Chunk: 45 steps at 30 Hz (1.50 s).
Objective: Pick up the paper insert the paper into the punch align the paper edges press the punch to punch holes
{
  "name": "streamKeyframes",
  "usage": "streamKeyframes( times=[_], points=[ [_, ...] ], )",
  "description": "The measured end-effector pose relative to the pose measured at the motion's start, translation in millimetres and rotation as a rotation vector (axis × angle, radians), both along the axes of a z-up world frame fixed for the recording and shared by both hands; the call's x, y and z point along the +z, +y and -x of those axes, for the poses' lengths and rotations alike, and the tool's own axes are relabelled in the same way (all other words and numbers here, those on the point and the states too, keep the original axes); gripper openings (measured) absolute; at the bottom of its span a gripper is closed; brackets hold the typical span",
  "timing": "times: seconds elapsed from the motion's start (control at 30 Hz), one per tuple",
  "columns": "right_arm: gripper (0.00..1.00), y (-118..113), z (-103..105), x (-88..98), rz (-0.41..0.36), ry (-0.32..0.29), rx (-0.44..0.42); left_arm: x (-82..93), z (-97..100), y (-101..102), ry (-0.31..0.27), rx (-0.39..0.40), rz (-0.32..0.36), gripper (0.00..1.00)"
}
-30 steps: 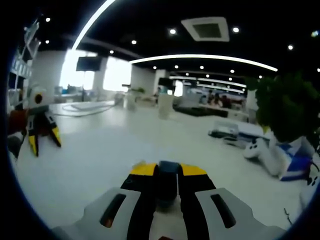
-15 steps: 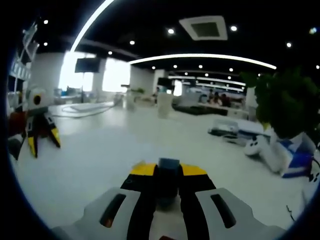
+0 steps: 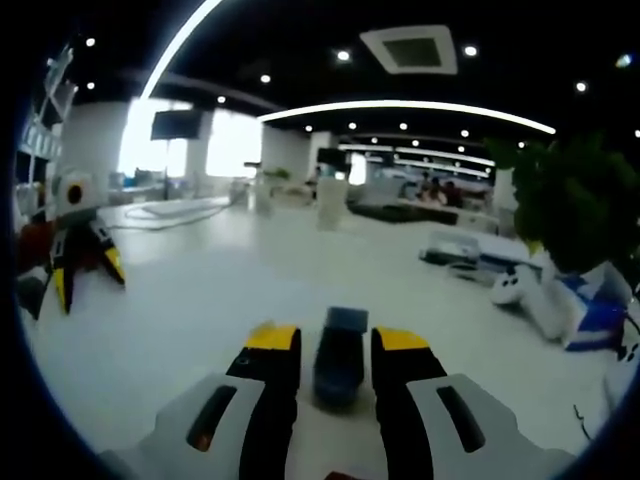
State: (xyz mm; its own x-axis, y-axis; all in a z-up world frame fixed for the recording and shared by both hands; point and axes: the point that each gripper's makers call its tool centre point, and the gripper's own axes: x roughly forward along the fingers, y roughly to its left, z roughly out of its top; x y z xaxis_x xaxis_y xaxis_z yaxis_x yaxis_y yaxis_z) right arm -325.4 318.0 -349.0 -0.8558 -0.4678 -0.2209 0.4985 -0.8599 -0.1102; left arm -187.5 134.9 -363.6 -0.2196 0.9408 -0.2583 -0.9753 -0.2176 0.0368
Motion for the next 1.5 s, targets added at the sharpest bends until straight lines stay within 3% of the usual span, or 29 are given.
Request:
streamKeyframes(
  times=[0.23,0.53,0.67,0.9,1.1,1.5],
  points=[
    [0.38,2.0,-0.1,-1.0,0.000,-0.007,-0.012,3.6,0.6,0.4,-0.018,0.007,-0.021,0.61],
    [0.55,3.5,-4.1,-6.2,-0.007,-0.040,-0.030,7.4,3.8,0.0,-0.044,0.029,-0.046,0.72],
    [0.72,0.4,-7.1,-6.6,0.006,-0.052,-0.027,8.1,7.1,-0.9,-0.046,0.046,-0.050,0.81],
    [0.94,-3.7,-16.8,-5.7,0.048,-0.075,-0.035,9.4,9.3,-2.4,-0.042,0.056,-0.056,0.85],
    [0.95,-2.8,-24.5,-11.2,0.065,-0.133,-0.046,11.6,10.2,-3.4,-0.050,0.065,-0.067,0.88],
    [0.95,-3.0,-46.5,-1.9,0.046,-0.114,-0.054,12.4,16.2,-8.0,-0.050,0.100,-0.061,0.89]
  ],
)
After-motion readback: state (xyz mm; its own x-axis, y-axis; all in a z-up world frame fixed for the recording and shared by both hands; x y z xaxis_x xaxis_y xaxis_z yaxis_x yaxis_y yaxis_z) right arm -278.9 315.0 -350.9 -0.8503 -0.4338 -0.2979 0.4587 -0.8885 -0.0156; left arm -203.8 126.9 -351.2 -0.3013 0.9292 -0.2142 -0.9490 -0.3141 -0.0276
